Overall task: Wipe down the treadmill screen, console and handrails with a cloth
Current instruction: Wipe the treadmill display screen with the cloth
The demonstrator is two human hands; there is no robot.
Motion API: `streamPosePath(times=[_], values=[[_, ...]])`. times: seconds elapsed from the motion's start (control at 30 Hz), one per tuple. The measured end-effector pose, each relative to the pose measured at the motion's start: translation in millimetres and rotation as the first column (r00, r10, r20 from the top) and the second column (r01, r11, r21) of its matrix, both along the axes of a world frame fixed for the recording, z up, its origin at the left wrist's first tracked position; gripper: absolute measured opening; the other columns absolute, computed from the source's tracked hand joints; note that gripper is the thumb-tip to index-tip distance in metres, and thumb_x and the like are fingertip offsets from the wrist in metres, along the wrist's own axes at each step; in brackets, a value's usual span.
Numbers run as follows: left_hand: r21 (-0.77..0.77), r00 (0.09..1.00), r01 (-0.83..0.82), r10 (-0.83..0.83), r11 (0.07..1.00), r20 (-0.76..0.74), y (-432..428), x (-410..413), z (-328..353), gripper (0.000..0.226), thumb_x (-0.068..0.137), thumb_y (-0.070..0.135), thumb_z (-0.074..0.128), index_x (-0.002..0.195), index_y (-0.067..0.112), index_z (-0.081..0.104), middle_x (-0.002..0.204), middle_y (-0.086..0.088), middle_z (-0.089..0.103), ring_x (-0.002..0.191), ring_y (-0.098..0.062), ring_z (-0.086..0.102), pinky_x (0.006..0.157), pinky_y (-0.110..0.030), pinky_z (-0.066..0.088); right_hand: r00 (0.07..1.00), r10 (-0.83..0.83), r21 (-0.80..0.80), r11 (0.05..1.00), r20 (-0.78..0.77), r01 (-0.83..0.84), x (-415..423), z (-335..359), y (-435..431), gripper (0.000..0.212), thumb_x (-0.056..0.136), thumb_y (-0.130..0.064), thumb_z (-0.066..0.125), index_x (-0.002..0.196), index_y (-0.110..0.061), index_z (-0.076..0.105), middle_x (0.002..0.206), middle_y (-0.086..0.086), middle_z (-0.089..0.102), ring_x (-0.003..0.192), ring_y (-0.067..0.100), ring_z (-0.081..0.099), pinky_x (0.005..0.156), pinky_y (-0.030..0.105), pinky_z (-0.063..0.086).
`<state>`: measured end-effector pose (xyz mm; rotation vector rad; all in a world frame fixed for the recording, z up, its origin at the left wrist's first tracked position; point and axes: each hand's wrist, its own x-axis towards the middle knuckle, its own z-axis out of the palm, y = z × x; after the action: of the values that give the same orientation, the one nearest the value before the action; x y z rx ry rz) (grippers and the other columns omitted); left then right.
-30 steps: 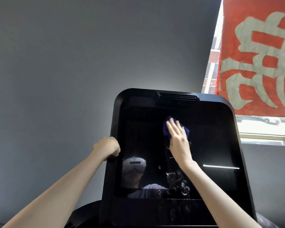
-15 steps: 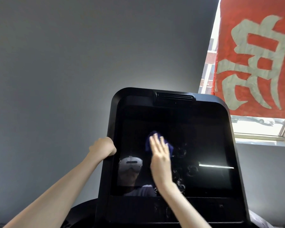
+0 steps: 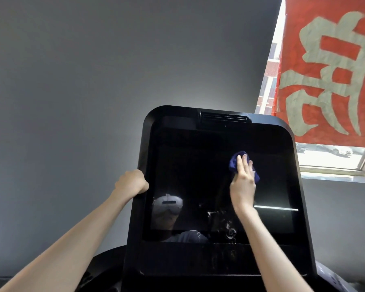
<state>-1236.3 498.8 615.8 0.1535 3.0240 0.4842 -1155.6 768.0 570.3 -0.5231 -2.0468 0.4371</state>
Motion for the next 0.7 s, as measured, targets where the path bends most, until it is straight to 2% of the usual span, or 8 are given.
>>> streamPosePath(times=[0.07,0.17,0.3,0.33,0.43,0.53,0.6,0.7], values=[[0.008,1.000,0.000,0.000,1.000,0.003,0.8,-1.2,0.2,0.018,0.084,0.008,0.050,0.066,0.009,0.049,0.067,-0.004,0.052,0.060,-0.017,0.051,0.061,-0.026,0.043,0.999,0.021,0.039,0.999,-0.034,-0.020,-1.8,-19.1,-41.4,0.075,0.072,0.024,0.043,0.141,-0.004,0.038,0.150,0.012,0.031,0.140,0.034,0.026,0.114,0.046,0.024],[0.013,1.000,0.001,-0.001,1.000,-0.014,1.4,0.6,0.4,0.017,0.081,0.003,0.047,0.066,0.009,0.047,0.068,-0.004,0.050,0.065,-0.018,0.050,0.066,-0.027,0.041,0.970,0.235,0.248,0.938,0.054,-0.241,6.9,-68.8,-113.8,0.083,0.068,0.025,0.052,0.142,-0.010,0.038,0.150,0.005,0.033,0.141,0.025,0.023,0.116,0.040,0.017],[0.025,0.999,0.008,-0.007,1.000,-0.050,-3.0,2.9,-4.4,0.018,0.082,0.006,0.049,0.066,0.011,0.044,0.069,-0.002,0.048,0.063,-0.018,0.047,0.067,-0.029,0.039,0.844,0.437,0.470,0.701,0.311,-0.537,21.3,-76.0,-106.8,0.074,0.076,0.011,0.053,0.143,-0.015,0.037,0.152,-0.003,0.028,0.143,0.018,0.019,0.117,0.035,0.008],[0.043,0.998,0.016,-0.014,0.999,-0.055,-4.7,1.5,-6.3,0.020,0.084,0.009,0.051,0.066,0.011,0.044,0.069,-0.001,0.047,0.063,-0.017,0.047,0.065,-0.028,0.039,0.854,0.425,0.460,0.719,0.301,-0.520,18.5,-64.6,-89.3,0.065,0.081,0.006,0.047,0.142,-0.015,0.040,0.152,-0.002,0.029,0.142,0.019,0.022,0.117,0.034,0.011],[0.087,0.998,0.024,-0.018,0.996,-0.066,-9.8,-1.1,-11.9,0.020,0.087,0.020,0.055,0.071,0.013,0.046,0.071,0.001,0.048,0.070,-0.019,0.051,0.063,-0.027,0.040,0.971,0.225,0.236,0.942,0.083,-0.238,1.0,-19.8,-30.2,0.065,0.078,0.014,0.043,0.139,-0.008,0.043,0.149,0.006,0.033,0.138,0.028,0.031,0.114,0.042,0.024],[0.116,0.998,0.025,-0.018,0.993,-0.059,-11.3,-3.0,-12.9,0.024,0.087,0.023,0.058,0.069,0.013,0.046,0.068,0.001,0.049,0.069,-0.019,0.052,0.060,-0.026,0.042,1.000,0.016,-0.028,0.999,-0.016,-0.016,-11.4,5.7,-19.2,0.069,0.078,0.022,0.043,0.142,-0.004,0.035,0.151,0.011,0.029,0.141,0.032,0.024,0.108,0.053,0.031],[0.117,0.999,0.021,-0.016,0.993,-0.043,-9.5,-6.0,-10.2,0.027,0.087,0.023,0.060,0.066,0.013,0.046,0.068,0.000,0.051,0.073,-0.021,0.056,0.065,-0.027,0.046,0.999,0.026,0.023,0.999,-0.047,-0.025,-14.2,-5.0,-49.0,0.073,0.075,0.024,0.045,0.142,-0.003,0.035,0.151,0.011,0.030,0.140,0.033,0.024,0.108,0.053,0.031],[0.098,0.999,0.023,-0.020,0.995,-0.027,-7.1,-6.3,-6.4,0.029,0.088,0.024,0.060,0.065,0.010,0.047,0.067,-0.002,0.051,0.075,-0.022,0.058,0.067,-0.027,0.047,0.976,0.213,0.246,0.945,0.042,-0.216,-3.8,-58.4,-114.9,0.083,0.066,0.026,0.054,0.141,-0.007,0.039,0.150,0.006,0.033,0.140,0.026,0.024,0.114,0.042,0.021]])
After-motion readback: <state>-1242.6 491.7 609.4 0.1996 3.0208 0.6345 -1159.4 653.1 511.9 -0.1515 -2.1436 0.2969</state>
